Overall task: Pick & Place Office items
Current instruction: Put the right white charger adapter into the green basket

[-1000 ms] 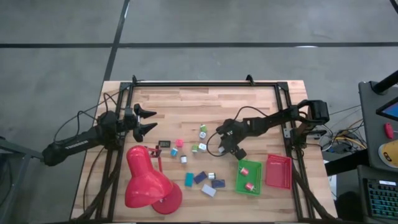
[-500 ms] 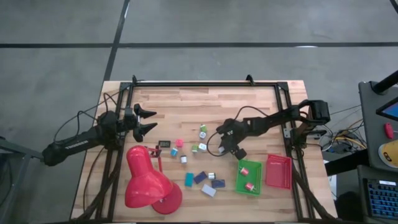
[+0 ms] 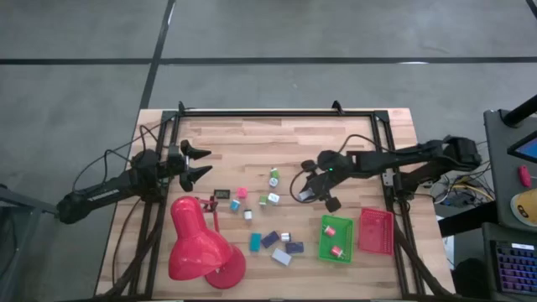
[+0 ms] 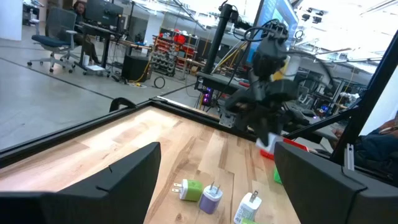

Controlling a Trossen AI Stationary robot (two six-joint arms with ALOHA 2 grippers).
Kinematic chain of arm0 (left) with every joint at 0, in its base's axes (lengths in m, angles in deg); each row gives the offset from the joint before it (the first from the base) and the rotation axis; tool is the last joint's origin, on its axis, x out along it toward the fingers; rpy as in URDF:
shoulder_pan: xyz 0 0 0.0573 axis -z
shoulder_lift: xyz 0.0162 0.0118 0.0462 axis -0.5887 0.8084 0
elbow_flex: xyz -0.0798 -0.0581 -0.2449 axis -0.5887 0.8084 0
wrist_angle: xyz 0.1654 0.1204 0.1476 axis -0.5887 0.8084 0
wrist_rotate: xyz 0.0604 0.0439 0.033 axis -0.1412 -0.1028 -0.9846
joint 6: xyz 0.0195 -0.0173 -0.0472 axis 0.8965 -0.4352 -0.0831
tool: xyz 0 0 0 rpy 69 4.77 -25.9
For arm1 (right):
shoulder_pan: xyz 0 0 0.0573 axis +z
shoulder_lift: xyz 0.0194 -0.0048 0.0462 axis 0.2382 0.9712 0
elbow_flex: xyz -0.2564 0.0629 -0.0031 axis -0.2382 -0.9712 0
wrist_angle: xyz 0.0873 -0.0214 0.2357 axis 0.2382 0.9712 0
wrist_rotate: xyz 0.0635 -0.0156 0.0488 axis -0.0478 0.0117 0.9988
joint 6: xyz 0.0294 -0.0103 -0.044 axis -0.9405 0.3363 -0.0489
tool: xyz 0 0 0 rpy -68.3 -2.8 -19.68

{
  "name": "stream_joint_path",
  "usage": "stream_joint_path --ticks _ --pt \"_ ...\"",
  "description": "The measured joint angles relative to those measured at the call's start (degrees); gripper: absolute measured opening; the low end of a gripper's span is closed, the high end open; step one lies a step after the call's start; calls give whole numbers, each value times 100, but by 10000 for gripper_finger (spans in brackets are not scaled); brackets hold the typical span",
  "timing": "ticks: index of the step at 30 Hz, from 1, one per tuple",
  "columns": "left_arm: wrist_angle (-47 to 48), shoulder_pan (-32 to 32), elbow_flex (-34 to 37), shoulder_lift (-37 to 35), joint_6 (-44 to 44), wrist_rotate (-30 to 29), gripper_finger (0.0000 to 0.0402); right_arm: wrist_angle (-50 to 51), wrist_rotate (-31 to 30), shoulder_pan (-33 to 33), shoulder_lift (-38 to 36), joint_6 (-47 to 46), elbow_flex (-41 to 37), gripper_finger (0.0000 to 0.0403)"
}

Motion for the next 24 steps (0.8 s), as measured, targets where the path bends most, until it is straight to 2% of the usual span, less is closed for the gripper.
stream_joint_path --ticks 3,9,17,24 --pt "1 -1 0 2 1 0 320 265 7 209 -389 -476 0 109" --pt "0 1 -2 4 -1 0 320 733 7 830 -923 -2044 0 109" --pt "2 1 0 4 1 0 320 1159 -71 1855 -1040 -3467 -21 109" --pt "2 -1 0 4 1 0 320 1184 -1302 2801 -916 -4572 -42 109"
